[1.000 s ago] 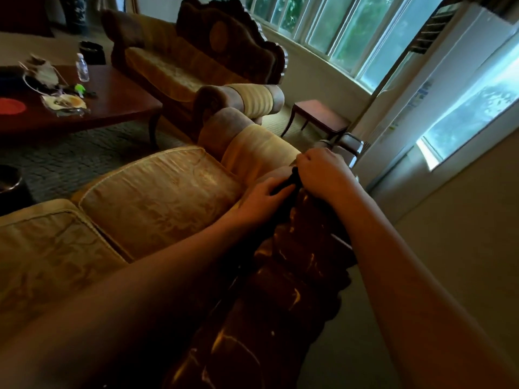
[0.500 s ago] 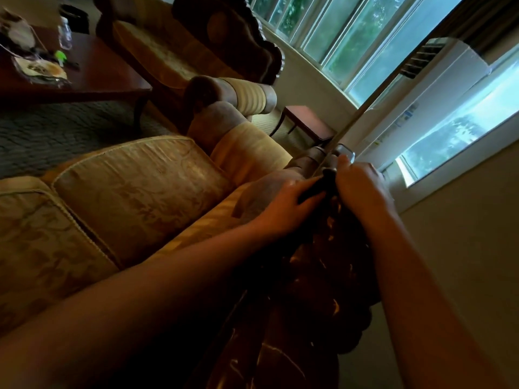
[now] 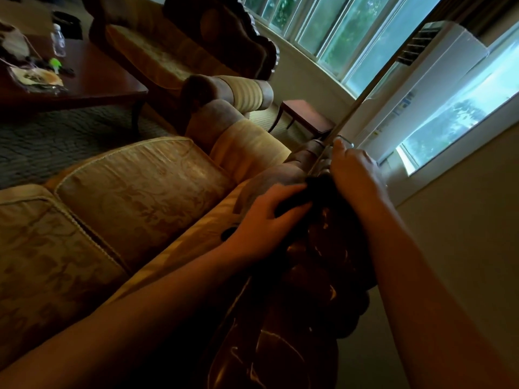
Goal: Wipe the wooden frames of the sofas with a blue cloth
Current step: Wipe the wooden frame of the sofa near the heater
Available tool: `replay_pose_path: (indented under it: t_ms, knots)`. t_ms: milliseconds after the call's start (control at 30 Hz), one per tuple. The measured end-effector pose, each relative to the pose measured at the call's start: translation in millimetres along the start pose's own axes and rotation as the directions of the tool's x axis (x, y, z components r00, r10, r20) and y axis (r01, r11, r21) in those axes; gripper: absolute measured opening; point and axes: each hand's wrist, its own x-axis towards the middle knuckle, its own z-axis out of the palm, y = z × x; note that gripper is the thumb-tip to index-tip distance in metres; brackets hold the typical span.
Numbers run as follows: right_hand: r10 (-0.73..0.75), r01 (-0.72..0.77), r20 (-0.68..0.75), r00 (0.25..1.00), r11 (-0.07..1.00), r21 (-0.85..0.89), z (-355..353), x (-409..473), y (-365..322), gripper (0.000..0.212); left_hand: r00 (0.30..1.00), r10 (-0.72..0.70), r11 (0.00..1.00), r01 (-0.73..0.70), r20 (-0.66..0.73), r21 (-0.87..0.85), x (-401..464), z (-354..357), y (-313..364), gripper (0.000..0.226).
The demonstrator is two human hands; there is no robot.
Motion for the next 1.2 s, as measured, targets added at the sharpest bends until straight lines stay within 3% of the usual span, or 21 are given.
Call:
replay_pose_path:
  t_ms: [100,167,267,400,500,567,667,833,900,933,1033,1133,1200]
  knots:
    - [0.035,-0.034,-0.018,0.999,0.998,0.052,-4,6,0,0.044,0.998,0.06,0.993,-0.062,0.022,0.103,35,7,-6,0.037]
    - [0.004,-0.004,0.004,1.0,1.0,0.007,-2,7,3,0.049,0.998,-0.043,0.984,0.033,0.054,0.177,50,12,-30,0.038]
    - [-0.045,0.045,0.012,0.999,0.999,-0.018,0,8,3,0.048,0.965,-0.261,0.961,0.258,0.014,0.102,38,15,-53,0.03]
    - [-0.033,0.033,0.01,0.999,0.999,0.006,1,9,0,0.051,0.943,-0.331,0.944,0.33,0.034,0.024,0,2,-42,0.024]
    - [-0.05,0.05,0.007,0.999,0.998,0.03,1,6,0,0.047,0.915,-0.403,0.901,0.398,0.009,-0.17,-34,-6,-19,0.02]
    - [-0.065,0.064,0.007,0.998,0.996,0.064,-1,5,0,0.045,0.918,-0.396,0.889,0.385,0.003,-0.247,-56,-11,-3,0.022]
    - [-0.064,0.061,0.017,0.998,0.99,0.127,-3,7,-2,0.047,0.936,-0.346,0.93,0.333,-0.062,-0.156,-62,-11,18,0.033]
    - [-0.081,0.125,-0.118,0.99,0.891,0.437,-7,5,4,0.04,0.934,-0.342,0.939,0.339,-0.098,-0.053,3,17,44,0.017]
    - [-0.068,0.154,-0.172,0.983,0.815,0.558,-13,0,7,0.035,0.96,-0.261,0.96,0.269,-0.102,0.072,29,25,55,0.021]
    - [-0.083,0.179,-0.187,0.979,0.786,0.591,-16,-3,10,0.034,0.983,-0.17,0.96,0.182,-0.073,0.213,33,28,60,0.029]
    - [-0.248,0.311,-0.189,0.95,0.702,0.641,-26,-20,23,0.03,0.986,0.026,0.812,-0.116,0.163,0.572,26,33,69,0.037]
    - [-0.501,0.518,-0.193,0.844,0.667,0.535,-33,-50,39,0.03,0.941,0.073,0.7,-0.284,0.33,0.656,4,30,72,0.034]
    - [-0.595,0.63,-0.237,0.768,0.637,0.443,-30,-73,51,0.033,0.914,0.065,0.676,-0.336,0.4,0.657,-19,23,74,0.035]
